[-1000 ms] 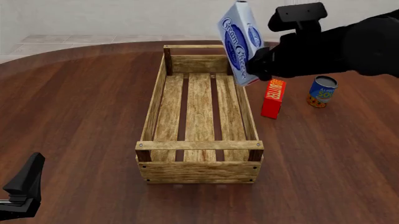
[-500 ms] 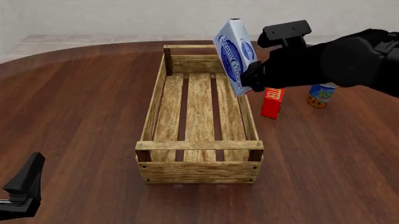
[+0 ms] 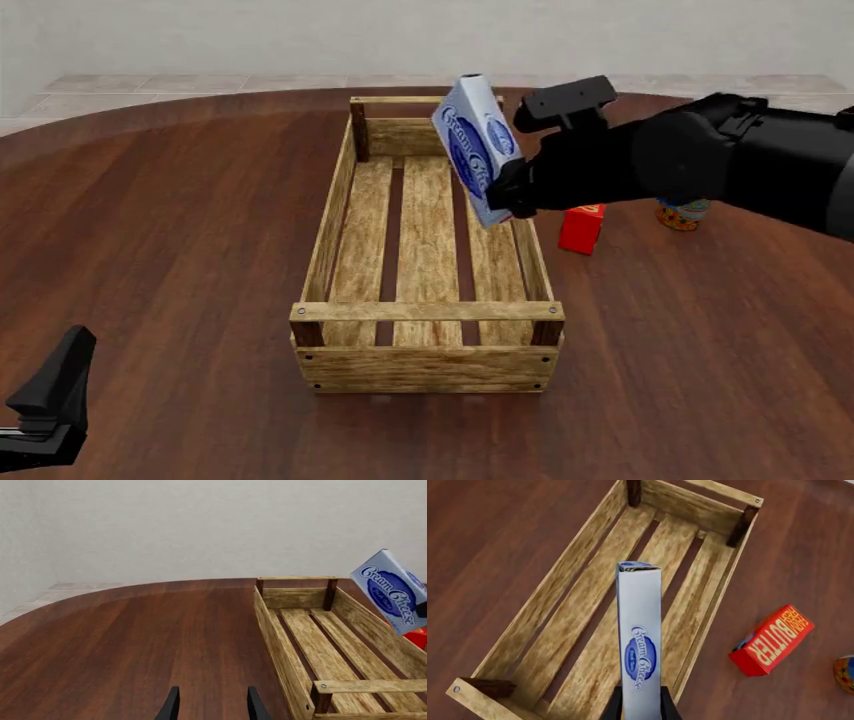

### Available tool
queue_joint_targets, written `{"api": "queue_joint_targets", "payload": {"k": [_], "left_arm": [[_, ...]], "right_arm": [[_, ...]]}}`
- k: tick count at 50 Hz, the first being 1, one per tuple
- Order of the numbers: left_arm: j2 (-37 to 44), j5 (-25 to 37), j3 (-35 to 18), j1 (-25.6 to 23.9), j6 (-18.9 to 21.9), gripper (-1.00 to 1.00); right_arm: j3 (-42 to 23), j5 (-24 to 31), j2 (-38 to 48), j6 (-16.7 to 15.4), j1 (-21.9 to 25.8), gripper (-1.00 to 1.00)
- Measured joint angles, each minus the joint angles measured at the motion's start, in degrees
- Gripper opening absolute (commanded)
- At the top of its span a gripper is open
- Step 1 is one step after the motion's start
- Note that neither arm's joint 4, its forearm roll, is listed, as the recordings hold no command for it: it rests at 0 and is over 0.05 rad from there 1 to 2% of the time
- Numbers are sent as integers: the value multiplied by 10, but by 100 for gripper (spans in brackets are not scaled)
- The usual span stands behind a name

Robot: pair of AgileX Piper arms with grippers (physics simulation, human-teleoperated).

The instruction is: Pick up the cream cheese and put it in the tray.

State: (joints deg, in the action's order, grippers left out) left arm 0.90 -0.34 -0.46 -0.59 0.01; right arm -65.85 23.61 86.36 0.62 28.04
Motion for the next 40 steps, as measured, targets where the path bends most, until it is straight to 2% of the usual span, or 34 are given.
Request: {"api": "queue_joint_targets", "payload": {"k": [40], "left_arm": [[-1,0,0,0,0,100]], "right_arm": [[-20,-17,89,-18,32,-100]]}}
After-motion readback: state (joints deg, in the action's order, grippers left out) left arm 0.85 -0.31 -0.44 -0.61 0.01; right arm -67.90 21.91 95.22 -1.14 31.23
